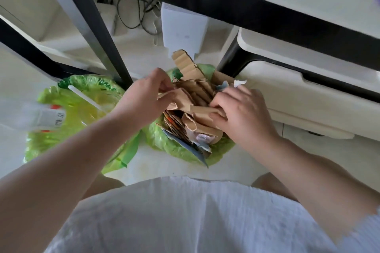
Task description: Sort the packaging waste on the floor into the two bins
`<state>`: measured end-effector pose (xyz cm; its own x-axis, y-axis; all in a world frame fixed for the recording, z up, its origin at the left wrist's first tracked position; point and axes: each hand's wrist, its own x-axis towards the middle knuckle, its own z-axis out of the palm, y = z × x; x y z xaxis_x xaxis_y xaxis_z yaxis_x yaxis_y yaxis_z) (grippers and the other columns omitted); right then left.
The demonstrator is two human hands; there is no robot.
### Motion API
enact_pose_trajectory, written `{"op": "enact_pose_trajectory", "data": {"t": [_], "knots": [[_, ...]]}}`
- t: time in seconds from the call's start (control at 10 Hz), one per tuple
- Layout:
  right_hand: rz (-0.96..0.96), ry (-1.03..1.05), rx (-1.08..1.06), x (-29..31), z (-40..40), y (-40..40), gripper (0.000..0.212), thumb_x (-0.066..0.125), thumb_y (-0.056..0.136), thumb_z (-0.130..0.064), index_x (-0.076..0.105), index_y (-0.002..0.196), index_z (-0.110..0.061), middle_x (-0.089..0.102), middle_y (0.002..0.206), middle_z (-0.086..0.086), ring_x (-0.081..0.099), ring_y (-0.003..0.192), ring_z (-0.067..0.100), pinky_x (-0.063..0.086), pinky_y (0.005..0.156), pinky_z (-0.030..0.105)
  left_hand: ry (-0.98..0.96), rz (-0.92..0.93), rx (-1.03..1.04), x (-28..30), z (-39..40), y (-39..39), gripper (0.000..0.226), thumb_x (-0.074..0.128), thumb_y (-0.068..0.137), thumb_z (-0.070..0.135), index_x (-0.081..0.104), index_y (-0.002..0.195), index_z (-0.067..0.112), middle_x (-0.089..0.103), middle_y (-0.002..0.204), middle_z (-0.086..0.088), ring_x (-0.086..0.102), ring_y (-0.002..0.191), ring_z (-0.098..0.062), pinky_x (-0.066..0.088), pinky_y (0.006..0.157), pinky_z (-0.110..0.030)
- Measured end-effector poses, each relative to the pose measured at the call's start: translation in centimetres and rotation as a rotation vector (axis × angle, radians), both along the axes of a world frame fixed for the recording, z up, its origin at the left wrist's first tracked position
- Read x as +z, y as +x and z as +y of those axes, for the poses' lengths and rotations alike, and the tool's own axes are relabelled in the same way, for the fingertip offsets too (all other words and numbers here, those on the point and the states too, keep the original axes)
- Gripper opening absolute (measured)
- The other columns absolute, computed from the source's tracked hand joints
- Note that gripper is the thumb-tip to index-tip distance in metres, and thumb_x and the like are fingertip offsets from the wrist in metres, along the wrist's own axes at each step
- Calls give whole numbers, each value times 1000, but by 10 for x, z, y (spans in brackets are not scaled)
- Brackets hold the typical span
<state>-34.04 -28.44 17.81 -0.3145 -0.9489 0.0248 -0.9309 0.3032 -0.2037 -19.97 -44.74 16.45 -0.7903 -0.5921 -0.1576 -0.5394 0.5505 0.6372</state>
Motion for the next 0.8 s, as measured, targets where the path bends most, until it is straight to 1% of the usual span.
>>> {"op": "enact_pose_trajectory", "data": {"t": [0.1, 0.2, 0.3, 0.4, 0.5, 0.6, 0.7, 0.8], "knots": [[29, 38, 31, -11, -12, 5, 12, 75, 70, -20, 63, 71, -17, 58, 71, 0, 59, 65, 25, 42, 50, 28, -64, 17, -26, -16, 5, -1, 7, 68, 82, 19, 67, 87, 15, 58, 85, 7, 60, 84, -18, 47, 75, -31], [48, 95, -6, -25, -18, 13, 13, 74, 68, -12, 61, 70, -16, 56, 73, 2, 59, 58, 27, 33, 41, 24, -125, 25, -60, -33, 21, -9, 4, 71, 77, 15, 68, 81, 15, 62, 88, 1, 59, 91, -24, 50, 79, -41], [22, 123, -8, -26, -16, 11, 11, 72, 73, -13, 64, 81, -15, 57, 83, 4, 60, 66, 27, 33, 46, 25, -117, -45, -58, -39, 26, -19, 11, 64, 82, 16, 68, 92, 16, 62, 98, -3, 57, 97, -25, 49, 79, -37], [-108, 42, 43, -13, -8, 5, 18, 73, 76, -23, 67, 92, -16, 60, 92, 2, 60, 68, 24, 41, 51, 28, -96, 0, -70, -33, 17, -17, 19, 63, 85, 18, 68, 103, 16, 61, 104, -4, 59, 95, -20, 48, 81, -32], [-195, -12, 65, -11, -1, 4, 7, 70, 78, -18, 69, 84, -15, 62, 86, 2, 60, 66, 26, 49, 52, 35, -84, 52, -102, -29, 16, -7, 22, 62, 87, 24, 69, 106, 15, 65, 100, -5, 59, 93, -20, 50, 83, -35], [-136, 45, 47, -18, -6, 7, 4, 65, 80, -12, 69, 79, -12, 61, 84, 4, 60, 67, 29, 46, 52, 32, -63, 9, -118, -29, 26, -7, 25, 61, 88, 23, 68, 111, 15, 66, 102, -6, 59, 98, -22, 50, 85, -36], [-75, 225, 92, -22, -18, 12, 6, 57, 84, -10, 63, 83, -10, 56, 87, 5, 58, 70, 32, 50, 57, 38, -73, -98, -118, -35, 29, -11, 24, 58, 89, 21, 68, 112, 20, 63, 107, -3, 58, 102, -22, 49, 86, -36], [-101, 305, 90, -1, -27, 9, 15, 56, 89, -30, 62, 94, -17, 58, 96, 1, 60, 85, 28, 50, 68, 36, -1, -126, -18, -26, 25, -10, 26, 63, 86, 20, 68, 110, 25, 64, 107, 3, 61, 96, -16, 50, 85, -30]]}}
